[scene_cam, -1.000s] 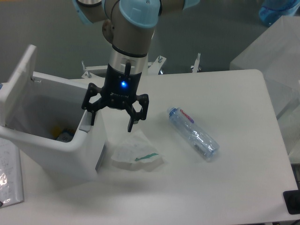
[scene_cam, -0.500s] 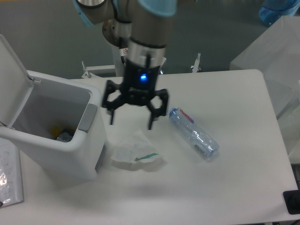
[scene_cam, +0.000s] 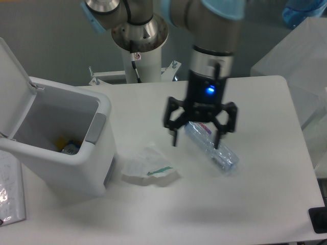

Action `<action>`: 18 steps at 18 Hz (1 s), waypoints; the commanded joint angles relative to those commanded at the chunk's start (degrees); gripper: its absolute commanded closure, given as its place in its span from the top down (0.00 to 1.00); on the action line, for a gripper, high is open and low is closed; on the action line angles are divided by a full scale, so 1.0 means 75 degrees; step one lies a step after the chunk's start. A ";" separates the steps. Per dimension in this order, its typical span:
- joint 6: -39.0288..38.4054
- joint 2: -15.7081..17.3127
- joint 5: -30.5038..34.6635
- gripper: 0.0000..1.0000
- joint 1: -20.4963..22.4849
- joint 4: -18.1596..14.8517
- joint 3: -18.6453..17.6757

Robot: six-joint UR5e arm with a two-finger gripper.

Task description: Open the trash can

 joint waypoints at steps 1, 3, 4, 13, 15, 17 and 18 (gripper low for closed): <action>0.0562 0.0000 0.0058 1.00 0.0152 -0.0012 -0.0070; 0.1606 0.0000 0.0490 1.00 0.0305 -0.0035 -0.0165; 0.2133 -0.0058 0.0759 1.00 0.0306 -0.0035 -0.0176; 0.4376 -0.0878 0.2436 1.00 0.0540 -0.0117 -0.0048; 0.4423 -0.1054 0.2670 1.00 0.0552 -0.0117 0.0046; 0.4412 -0.1230 0.2963 1.00 0.0517 -0.0117 0.0151; 0.4412 -0.1265 0.3081 1.00 0.0482 -0.0117 0.0163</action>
